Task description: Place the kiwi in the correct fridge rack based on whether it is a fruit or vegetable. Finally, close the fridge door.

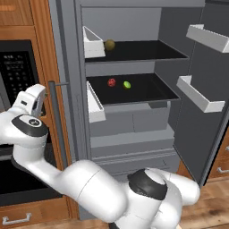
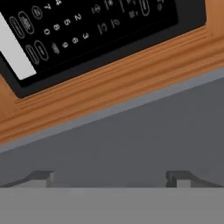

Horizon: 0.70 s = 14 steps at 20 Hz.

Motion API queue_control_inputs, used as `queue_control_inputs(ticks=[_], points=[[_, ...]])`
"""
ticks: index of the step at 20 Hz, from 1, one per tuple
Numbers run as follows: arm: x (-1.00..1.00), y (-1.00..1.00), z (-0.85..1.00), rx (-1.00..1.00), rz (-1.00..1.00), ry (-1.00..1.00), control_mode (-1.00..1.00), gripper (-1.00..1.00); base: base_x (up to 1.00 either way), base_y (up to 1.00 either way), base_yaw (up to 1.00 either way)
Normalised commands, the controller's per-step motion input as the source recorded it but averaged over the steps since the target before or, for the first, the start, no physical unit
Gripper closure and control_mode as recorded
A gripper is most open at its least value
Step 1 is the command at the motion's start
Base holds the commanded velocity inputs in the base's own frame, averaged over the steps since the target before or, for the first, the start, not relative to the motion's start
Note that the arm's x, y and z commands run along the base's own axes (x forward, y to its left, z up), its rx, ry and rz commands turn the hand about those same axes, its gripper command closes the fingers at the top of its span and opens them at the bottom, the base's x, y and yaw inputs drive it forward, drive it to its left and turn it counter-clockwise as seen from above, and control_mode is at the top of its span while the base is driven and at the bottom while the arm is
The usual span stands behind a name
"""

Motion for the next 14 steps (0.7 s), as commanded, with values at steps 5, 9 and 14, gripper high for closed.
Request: queue_control_inputs(ticks=[5, 9, 14], points=[[0.29, -0.72, -0.22, 0.05, 0.00, 0.00, -1.00, -1.00, 0.00, 0.00, 0.00], [0.14, -0.92, -0.05, 0.10, 0.00, 0.00, -1.00, -1.00, 0.00, 0.00, 0.00], [0.36, -1.00, 0.00, 0.14, 0.00, 0.00, -1.00, -1.00, 0.00, 0.00, 0.00]])
